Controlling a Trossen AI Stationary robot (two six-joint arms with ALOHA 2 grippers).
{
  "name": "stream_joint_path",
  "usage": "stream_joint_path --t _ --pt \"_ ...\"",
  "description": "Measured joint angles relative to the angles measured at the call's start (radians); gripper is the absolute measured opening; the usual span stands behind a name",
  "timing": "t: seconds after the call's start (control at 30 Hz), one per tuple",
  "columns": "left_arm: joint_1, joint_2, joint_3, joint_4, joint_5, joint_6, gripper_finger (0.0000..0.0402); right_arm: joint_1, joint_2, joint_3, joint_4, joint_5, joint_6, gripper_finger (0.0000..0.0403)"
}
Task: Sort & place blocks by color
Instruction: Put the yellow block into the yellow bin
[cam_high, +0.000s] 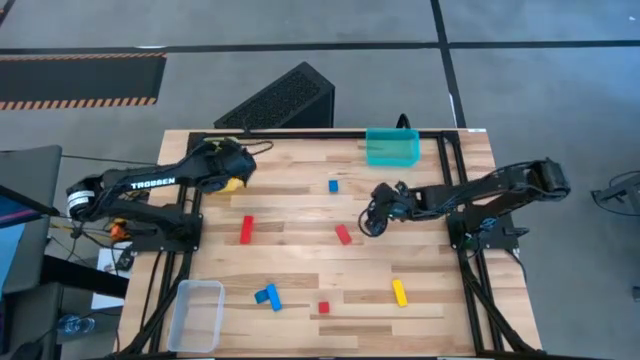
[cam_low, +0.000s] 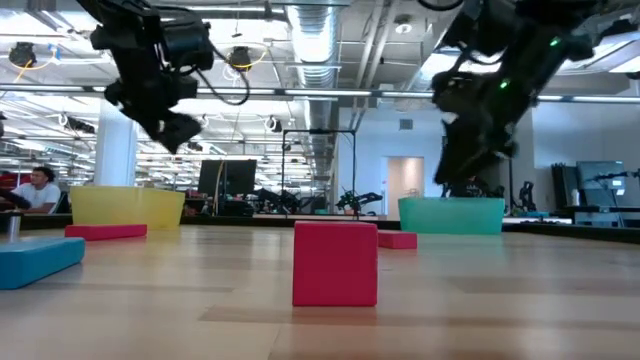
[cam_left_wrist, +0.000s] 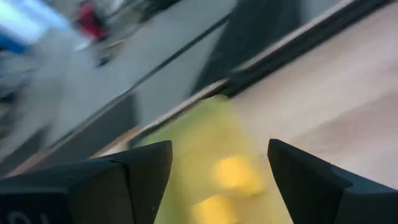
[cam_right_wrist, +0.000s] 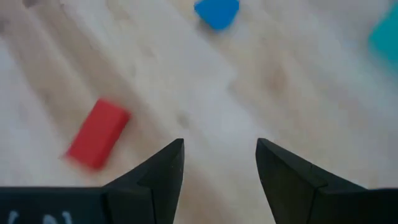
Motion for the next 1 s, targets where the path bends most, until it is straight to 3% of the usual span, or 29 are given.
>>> stream_joint_path --t 0.17,0.27,0.33,0.43,0.67,1.0 --pt "-0.157 0.001 -0.127 0.517 0.277 0.229 0.0237 0.084 0.010 0.000 -0.182 -0.101 0.304 0.0219" --pt "-0.234 0.006 -0.194 0.808 0.361 0.458 0.0224 0.150 0.033 0.002 -0.228 -0.189 0.438 0.0219" --pt "-0.269 0.007 -0.224 0.913 0.378 0.578 0.0217 0.199 0.035 0.013 -0.234 -0.241 0.508 0.0219" --pt "-0.292 0.007 -0.239 0.984 0.407 0.651 0.0209 0.273 0.035 0.033 -0.230 -0.310 0.593 0.0220" --pt "-0.291 0.007 -0.240 0.984 0.428 0.652 0.0201 0.384 0.071 0.040 -0.238 -0.432 0.759 0.0220" --pt "-0.344 0.007 -0.240 1.014 0.469 0.550 0.0200 0.485 0.231 0.044 -0.063 -0.519 0.756 0.0220"
